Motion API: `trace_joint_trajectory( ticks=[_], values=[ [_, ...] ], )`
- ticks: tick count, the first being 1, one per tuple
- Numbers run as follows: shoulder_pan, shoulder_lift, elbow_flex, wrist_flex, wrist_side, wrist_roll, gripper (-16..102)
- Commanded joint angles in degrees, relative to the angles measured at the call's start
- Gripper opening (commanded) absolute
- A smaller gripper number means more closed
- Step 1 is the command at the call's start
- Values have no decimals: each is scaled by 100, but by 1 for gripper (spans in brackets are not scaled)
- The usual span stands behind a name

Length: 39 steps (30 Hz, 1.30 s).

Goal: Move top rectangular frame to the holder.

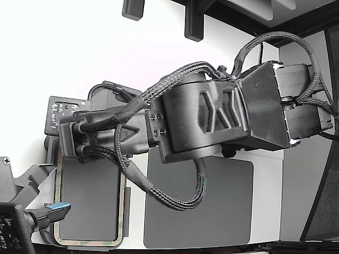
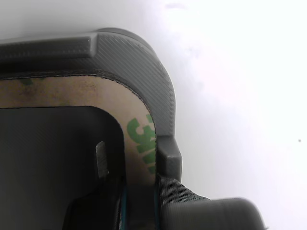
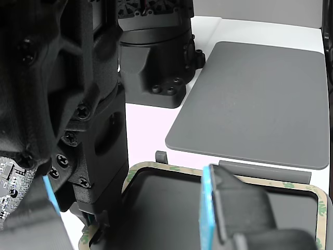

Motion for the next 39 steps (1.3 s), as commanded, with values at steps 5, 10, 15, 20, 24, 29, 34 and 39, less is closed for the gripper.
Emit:
trace_joint_trajectory(
  ticks=[5,10,15,20,24,29,34,39],
  values=[
    [-35,141,-132,44,9,-9,-10],
    [-35,141,-149,44,9,9,-9],
    [-26,149,-193,44,-9,88,3],
    [-26,158,-229,53,-35,79,22],
    [-18,167,-237,70,-79,105,35],
    [-9,202,-229,79,-88,132,65],
    [0,281,-237,79,-44,141,96],
    [0,589,-185,70,237,158,100]
  ],
)
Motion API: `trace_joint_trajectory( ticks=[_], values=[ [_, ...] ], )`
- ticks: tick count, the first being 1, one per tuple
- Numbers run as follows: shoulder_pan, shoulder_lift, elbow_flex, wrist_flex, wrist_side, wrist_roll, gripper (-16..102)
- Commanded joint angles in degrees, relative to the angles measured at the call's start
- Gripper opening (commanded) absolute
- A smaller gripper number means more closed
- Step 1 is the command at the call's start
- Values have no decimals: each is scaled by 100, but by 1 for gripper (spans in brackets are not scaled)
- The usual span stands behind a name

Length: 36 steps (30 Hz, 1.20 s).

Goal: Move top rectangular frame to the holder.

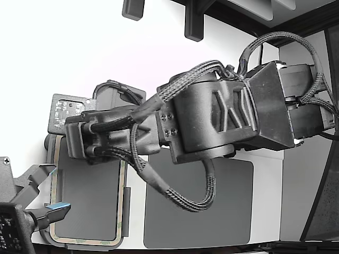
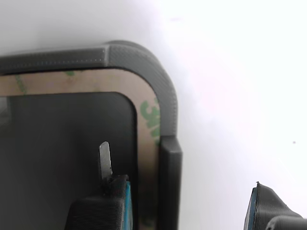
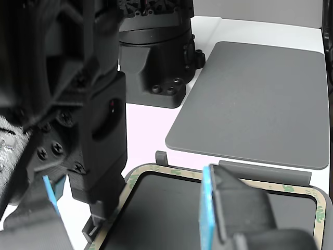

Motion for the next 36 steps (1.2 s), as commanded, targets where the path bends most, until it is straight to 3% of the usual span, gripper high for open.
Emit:
trace_joint_trajectory(
  ticks=[1,7,11,18,24,27,32,36],
  values=[
    [-53,457,-35,35,202,-18,100],
    [-220,1652,1037,-554,721,-343,95],
    [-510,2804,2250,-1283,861,-782,100],
    [-1591,5247,5036,-3164,149,-1354,100],
    [-2373,6680,6539,-3841,-905,-1898,100],
    [-2452,7673,7497,-4271,-1063,-1670,100],
    [-2452,9000,8692,-4570,-1230,-1644,100],
    [-2443,9185,8587,-4096,-1371,-1696,100]
  ],
)
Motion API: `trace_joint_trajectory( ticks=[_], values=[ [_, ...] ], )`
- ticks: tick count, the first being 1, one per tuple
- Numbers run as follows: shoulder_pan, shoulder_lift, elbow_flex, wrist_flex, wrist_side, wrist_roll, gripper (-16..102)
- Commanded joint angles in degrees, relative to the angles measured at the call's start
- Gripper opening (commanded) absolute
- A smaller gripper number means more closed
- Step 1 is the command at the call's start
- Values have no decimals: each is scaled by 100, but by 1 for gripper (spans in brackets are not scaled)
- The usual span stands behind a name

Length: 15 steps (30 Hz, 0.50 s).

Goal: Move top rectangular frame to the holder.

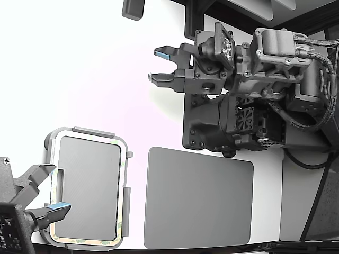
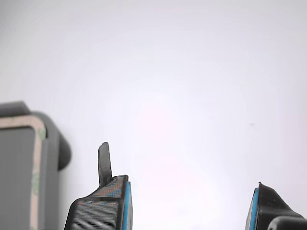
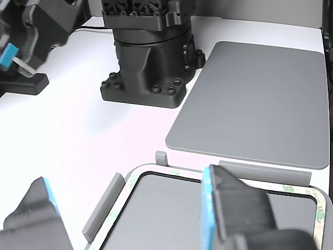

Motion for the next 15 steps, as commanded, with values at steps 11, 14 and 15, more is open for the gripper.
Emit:
trace_joint_trajectory(
  ticks=[11,14,15],
  values=[
    [-79,1397,870,360,-272,-44,96],
    [-79,1397,870,369,-246,-35,100],
    [-79,1397,870,360,-246,-35,100]
  ],
)
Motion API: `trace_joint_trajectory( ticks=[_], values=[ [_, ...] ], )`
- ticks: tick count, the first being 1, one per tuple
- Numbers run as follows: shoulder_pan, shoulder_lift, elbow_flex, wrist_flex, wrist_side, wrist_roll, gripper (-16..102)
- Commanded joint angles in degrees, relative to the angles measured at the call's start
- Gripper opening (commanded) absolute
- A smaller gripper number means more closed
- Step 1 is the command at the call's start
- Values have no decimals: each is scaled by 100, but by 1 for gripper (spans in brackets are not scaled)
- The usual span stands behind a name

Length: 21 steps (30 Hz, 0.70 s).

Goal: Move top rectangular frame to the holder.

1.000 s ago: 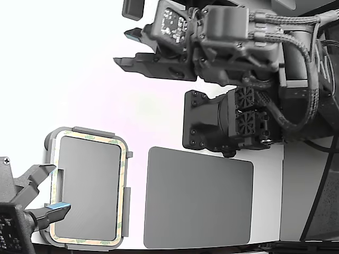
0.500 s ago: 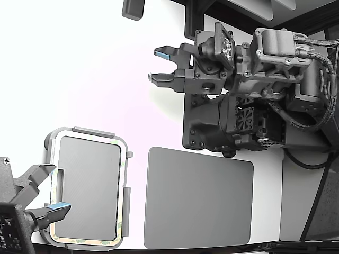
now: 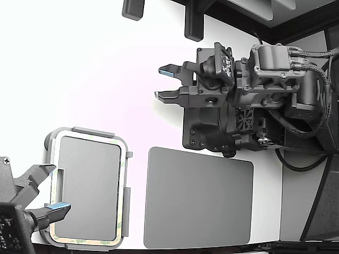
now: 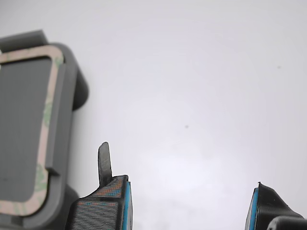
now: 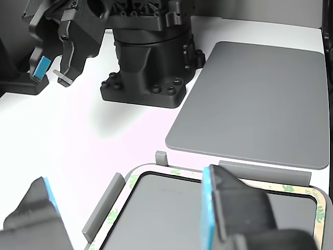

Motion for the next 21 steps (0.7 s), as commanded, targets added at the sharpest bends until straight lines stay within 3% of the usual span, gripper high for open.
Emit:
trace_joint_trajectory(
  ticks=[1,6,21],
  values=[
    [-79,132,-132,-44,53,26,100],
    [-79,132,-132,-44,369,229,100],
    [-79,132,-132,-44,369,229,100]
  ],
)
